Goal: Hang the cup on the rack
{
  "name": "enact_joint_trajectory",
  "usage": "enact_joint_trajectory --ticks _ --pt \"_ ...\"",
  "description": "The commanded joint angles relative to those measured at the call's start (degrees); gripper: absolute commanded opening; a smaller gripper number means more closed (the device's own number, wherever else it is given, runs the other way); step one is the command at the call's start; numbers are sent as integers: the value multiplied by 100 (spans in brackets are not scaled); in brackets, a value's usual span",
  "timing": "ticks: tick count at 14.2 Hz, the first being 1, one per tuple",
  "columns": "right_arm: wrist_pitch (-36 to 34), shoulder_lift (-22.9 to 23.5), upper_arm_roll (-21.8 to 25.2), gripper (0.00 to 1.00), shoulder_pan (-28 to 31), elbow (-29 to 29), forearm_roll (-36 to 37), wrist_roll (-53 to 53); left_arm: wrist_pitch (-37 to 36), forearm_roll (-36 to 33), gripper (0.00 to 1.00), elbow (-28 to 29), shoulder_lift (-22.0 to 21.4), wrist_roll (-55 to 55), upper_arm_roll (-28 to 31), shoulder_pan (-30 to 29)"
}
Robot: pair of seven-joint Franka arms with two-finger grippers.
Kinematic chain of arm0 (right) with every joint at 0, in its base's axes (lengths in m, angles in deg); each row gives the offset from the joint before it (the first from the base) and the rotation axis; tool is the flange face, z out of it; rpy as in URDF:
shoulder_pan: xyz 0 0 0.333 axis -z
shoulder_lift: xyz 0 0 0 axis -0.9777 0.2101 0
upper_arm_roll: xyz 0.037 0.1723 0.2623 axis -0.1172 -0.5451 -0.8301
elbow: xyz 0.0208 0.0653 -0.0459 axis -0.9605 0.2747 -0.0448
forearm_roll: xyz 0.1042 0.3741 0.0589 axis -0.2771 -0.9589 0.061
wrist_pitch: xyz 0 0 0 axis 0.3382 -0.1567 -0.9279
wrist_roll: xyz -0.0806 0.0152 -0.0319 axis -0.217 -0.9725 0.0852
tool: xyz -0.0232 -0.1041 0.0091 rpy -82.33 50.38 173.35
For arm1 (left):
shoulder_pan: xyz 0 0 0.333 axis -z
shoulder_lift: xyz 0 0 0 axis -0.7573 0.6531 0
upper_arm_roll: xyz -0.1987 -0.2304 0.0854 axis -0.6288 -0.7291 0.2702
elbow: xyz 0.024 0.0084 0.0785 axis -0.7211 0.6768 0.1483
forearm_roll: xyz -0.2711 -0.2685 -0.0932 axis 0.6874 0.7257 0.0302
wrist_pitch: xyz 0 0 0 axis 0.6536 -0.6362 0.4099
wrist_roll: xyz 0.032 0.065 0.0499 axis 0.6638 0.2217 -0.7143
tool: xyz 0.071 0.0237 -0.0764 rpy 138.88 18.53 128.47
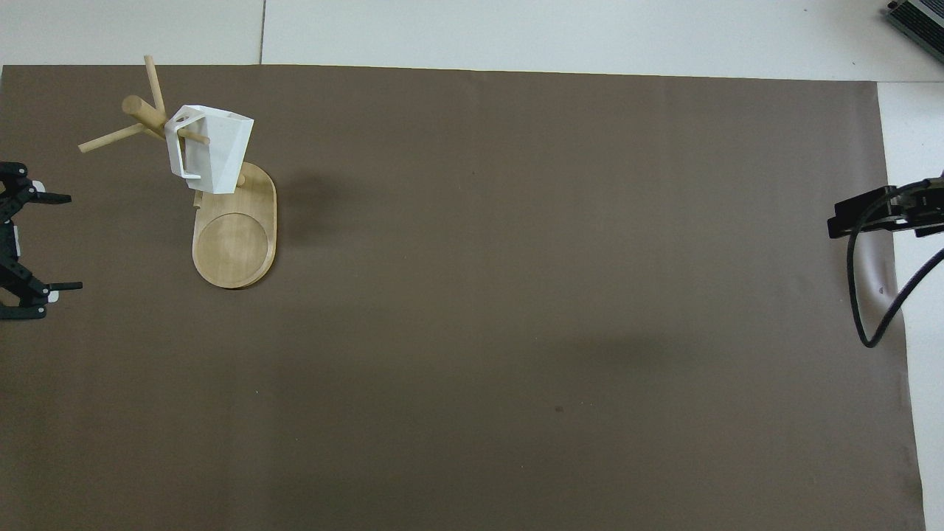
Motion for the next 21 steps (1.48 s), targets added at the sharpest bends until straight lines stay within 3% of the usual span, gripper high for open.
enact_joint_trajectory --ticks 1,9,13,17,21 --pt "155 -95 -27 100 69 141 -94 61 -203 -201 100 -132 -19 1273 -30 -54" --pt "163 -218 -18 100 121 272 -94 52 -976 -1123 100 -395 -10 5343 -118 61" --pt "163 -236 -27 100 130 299 -94 52 -1231 -1159 100 -387 -36 7181 -127 69" --pt "163 -262 -27 100 183 299 -102 43 -1293 -1168 100 -387 -45 8062 -259 148" --pt "163 -262 -27 100 183 299 -94 43 -1398 -1177 100 -675 182 8081 -268 192"
